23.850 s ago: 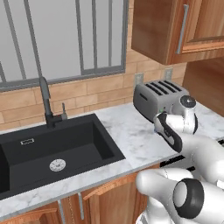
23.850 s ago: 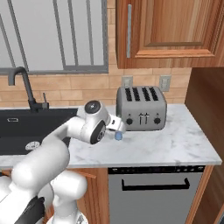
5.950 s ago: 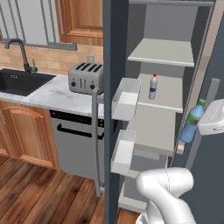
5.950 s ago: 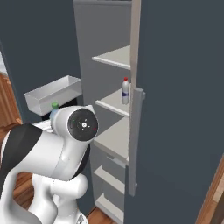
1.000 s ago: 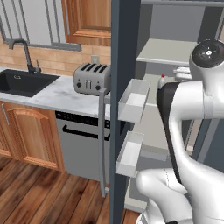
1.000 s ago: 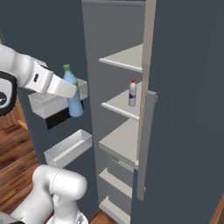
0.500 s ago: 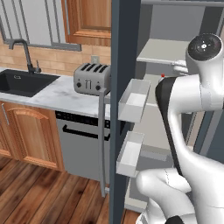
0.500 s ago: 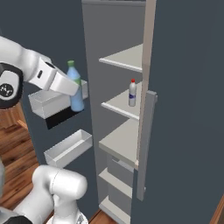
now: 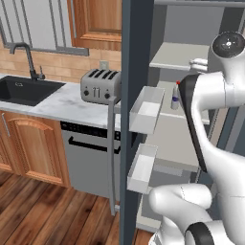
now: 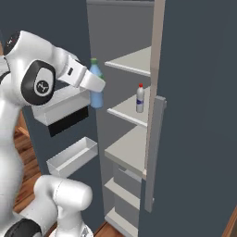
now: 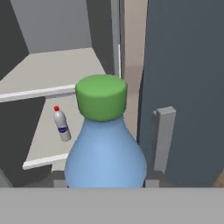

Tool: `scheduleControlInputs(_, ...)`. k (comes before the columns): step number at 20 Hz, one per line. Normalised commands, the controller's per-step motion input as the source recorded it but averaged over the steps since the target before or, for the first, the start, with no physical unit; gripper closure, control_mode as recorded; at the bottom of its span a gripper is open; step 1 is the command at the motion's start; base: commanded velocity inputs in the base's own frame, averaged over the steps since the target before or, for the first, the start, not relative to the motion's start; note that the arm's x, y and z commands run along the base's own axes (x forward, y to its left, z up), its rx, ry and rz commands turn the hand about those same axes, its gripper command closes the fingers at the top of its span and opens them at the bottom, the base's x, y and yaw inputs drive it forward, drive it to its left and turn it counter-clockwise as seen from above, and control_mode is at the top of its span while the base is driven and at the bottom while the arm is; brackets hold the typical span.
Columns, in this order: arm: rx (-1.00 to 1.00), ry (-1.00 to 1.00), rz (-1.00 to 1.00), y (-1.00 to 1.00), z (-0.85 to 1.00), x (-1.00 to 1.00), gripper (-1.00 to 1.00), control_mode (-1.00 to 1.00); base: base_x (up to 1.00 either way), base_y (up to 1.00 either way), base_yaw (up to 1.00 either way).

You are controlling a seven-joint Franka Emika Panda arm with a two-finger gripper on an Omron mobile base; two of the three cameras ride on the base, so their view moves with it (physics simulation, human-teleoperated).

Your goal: Take the bottled waters from the counter and place them in the freezer to freeze. Close the freezer door after placing the bottles.

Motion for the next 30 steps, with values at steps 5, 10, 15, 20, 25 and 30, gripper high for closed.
scheduleControlInputs(5, 0.0, 0.0, 0.15, -0.19, 0.0, 0.63, 1.0, -1.0, 0.0, 0.0, 0.0)
scheduleControlInputs(10, 0.0, 0.0, 0.11, -0.07, 0.05, 0.65, 1.0, -1.0, 0.0, 0.0, 0.0)
scheduleControlInputs(15, 0.0, -0.01, 0.09, 0.0, 0.13, 0.54, 1.0, -1.0, 0.0, 0.0, 0.0)
scheduleControlInputs(20, -0.01, 0.0, 0.04, 0.0, 0.29, 0.42, 1.0, -1.0, 0.0, 0.0, 0.0)
scheduleControlInputs(25, -0.05, -0.03, 0.01, 0.0, 0.28, 0.36, 1.0, -1.0, 0.0, 0.0, 0.0)
scheduleControlInputs(30, -0.01, 0.0, 0.06, -0.03, 0.04, 0.57, 1.0, -1.0, 0.0, 0.0, 0.0)
